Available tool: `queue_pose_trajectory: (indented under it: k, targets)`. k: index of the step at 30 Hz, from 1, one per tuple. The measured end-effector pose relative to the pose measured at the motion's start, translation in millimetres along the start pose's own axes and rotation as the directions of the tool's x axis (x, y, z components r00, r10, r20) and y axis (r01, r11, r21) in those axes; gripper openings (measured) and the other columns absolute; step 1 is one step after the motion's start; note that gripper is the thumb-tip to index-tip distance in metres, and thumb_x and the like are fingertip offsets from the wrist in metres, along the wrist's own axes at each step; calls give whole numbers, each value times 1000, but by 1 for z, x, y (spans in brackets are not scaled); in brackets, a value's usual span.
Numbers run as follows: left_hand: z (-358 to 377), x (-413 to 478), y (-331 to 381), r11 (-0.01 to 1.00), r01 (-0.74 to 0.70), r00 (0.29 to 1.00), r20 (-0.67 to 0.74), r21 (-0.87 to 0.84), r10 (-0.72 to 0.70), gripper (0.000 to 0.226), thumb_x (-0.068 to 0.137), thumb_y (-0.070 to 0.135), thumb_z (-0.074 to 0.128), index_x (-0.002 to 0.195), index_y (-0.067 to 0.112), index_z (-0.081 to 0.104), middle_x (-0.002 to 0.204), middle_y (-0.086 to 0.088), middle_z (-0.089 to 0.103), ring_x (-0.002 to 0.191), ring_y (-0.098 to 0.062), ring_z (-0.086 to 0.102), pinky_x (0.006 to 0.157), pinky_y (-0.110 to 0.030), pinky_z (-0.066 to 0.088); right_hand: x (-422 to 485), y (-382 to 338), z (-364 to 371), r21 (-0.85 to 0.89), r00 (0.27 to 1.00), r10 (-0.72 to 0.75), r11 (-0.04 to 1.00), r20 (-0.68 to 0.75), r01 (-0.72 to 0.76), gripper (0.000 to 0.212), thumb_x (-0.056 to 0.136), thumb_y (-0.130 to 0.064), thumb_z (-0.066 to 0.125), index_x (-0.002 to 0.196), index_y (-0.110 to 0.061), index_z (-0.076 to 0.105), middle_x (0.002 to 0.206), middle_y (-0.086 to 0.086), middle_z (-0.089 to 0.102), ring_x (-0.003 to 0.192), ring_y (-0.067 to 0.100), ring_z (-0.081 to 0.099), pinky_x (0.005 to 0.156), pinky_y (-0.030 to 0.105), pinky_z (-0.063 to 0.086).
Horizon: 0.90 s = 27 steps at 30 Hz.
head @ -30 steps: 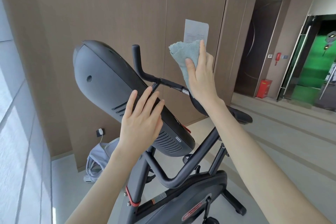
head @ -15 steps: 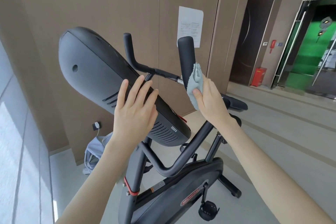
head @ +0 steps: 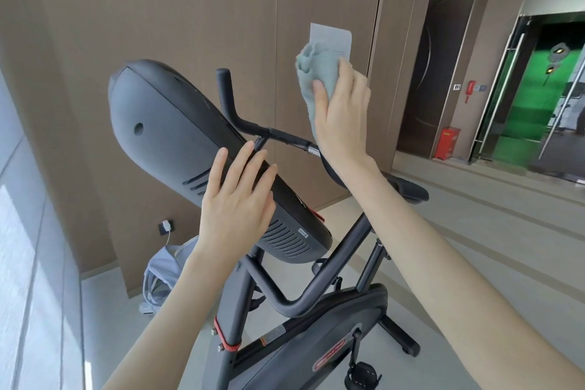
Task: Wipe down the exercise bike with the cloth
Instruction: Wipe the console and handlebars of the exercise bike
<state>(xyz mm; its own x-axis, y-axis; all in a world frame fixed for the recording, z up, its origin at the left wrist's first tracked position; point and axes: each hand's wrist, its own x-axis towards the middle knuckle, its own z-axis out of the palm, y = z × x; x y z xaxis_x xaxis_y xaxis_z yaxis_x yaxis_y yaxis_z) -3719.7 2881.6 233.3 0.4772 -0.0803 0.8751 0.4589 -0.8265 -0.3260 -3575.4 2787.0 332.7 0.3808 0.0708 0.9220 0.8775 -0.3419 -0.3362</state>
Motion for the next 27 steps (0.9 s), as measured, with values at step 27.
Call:
queue_pose_trajectory:
  k: [27]
  targets:
    - [4, -1, -1, 999, -11, 1000, 2, -32, 11, 34, 90, 22, 48, 119, 11, 61, 132, -12, 54, 136, -30, 33, 118, -47, 5, -87, 65, -43, -77, 998, -45, 996, 36, 48, 48, 97, -28, 42, 134, 3, 43, 125, 26, 46, 113, 37, 46, 97, 26, 35]
